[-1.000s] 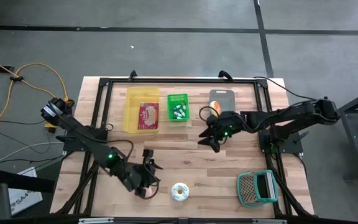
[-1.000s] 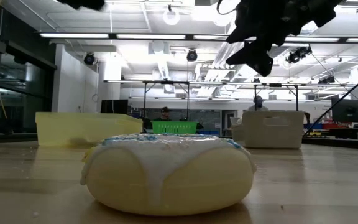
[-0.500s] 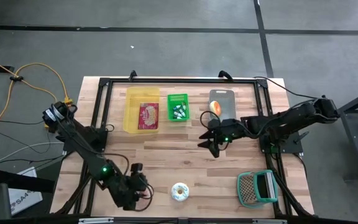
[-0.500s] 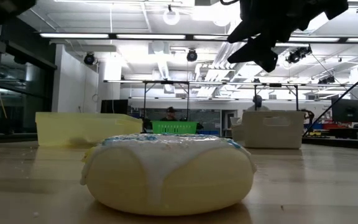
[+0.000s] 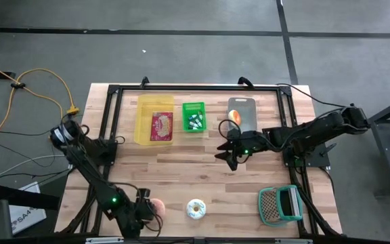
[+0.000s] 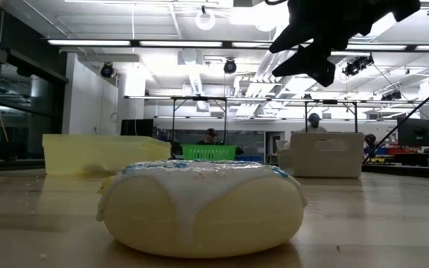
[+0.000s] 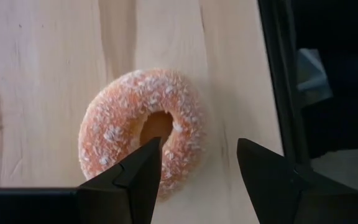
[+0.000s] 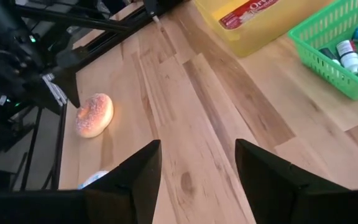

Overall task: Pick & Place Food Item
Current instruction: Put the brown donut into the gray bin

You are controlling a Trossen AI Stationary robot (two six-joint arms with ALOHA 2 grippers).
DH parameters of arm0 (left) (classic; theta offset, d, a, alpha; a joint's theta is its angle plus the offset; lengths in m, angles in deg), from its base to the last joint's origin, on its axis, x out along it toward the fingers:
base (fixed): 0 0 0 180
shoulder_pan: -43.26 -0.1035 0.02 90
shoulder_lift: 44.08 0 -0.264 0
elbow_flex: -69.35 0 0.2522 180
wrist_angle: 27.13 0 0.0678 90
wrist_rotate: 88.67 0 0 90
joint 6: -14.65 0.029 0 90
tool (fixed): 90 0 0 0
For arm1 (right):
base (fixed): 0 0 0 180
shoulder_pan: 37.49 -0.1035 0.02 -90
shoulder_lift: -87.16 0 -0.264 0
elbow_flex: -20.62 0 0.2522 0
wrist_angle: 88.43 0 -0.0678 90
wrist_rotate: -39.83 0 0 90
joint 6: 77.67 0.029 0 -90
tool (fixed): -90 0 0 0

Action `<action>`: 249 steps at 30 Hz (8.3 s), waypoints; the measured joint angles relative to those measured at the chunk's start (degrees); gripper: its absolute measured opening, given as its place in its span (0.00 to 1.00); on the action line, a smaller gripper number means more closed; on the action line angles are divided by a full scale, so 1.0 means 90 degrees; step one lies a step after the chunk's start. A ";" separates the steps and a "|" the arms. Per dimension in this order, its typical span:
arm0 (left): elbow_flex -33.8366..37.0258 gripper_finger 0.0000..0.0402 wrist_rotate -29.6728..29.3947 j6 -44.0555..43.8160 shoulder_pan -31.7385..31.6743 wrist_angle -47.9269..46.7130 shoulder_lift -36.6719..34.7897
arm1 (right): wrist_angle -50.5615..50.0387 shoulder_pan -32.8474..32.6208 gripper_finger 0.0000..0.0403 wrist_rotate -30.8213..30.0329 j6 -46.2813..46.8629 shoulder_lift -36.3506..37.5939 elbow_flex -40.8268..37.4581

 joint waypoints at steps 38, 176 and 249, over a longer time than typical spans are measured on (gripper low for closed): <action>0.0000 0.32 0.0063 0.0641 -0.0088 0.0306 0.0651 | -0.0069 0.0000 0.47 -0.0153 0.0055 -0.0002 0.0002; -0.0260 0.39 -0.0684 0.5492 -0.3706 0.2472 -0.0629 | 0.2957 -0.0097 0.33 0.0622 0.2006 -0.1292 0.0002; -0.0257 0.41 -0.1193 0.5070 -0.3221 0.1286 -0.1231 | -0.3850 0.2615 0.33 -0.1908 0.0999 0.0948 0.0000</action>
